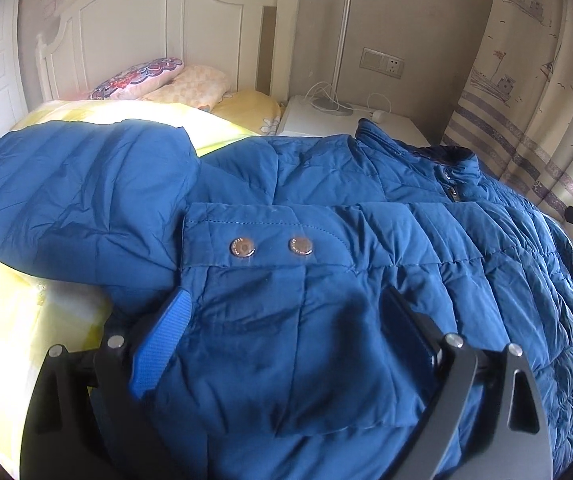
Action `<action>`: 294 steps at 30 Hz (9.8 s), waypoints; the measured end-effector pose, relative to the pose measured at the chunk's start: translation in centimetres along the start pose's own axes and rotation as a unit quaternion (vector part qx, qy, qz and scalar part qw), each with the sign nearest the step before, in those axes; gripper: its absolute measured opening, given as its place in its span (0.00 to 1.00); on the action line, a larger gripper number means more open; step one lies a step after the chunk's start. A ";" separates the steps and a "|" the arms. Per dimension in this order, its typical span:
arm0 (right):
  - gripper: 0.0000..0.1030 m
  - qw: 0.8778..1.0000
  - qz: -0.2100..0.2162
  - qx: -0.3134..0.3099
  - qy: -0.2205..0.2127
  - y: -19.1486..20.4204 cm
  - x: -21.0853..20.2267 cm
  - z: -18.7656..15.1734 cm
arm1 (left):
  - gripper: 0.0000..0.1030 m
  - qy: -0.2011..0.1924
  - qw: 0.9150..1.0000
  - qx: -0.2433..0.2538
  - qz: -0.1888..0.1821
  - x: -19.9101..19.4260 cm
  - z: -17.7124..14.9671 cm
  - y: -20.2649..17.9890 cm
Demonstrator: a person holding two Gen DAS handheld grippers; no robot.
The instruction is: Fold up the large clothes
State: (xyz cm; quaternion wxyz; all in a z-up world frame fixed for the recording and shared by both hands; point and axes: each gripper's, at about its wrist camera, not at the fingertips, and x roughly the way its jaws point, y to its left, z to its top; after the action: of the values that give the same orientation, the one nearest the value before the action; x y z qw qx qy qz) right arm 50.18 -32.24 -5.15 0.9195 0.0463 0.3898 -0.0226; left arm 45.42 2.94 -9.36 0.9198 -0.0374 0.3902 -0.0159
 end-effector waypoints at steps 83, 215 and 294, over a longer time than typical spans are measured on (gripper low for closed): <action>0.89 0.993 -0.042 -0.109 0.000 11.8 -2.9 -11.9 | 0.03 -0.188 0.925 -0.328 -0.041 -10.5 11.3 26.0; 0.21 0.972 0.172 0.153 -0.056 -4.4 -5.9 -9.1 | 0.95 0.006 0.997 -0.055 0.059 -1.7 -1.0 8.7; 0.57 0.999 0.014 -0.033 -0.005 2.8 -1.1 -7.5 | 0.97 0.043 0.998 -0.016 0.039 5.2 7.7 0.1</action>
State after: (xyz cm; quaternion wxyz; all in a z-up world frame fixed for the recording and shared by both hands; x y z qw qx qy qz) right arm 44.23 -28.71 -9.34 0.9225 0.0216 0.3854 0.0025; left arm 54.57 3.13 -7.70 0.9014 -0.0361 0.4307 0.0248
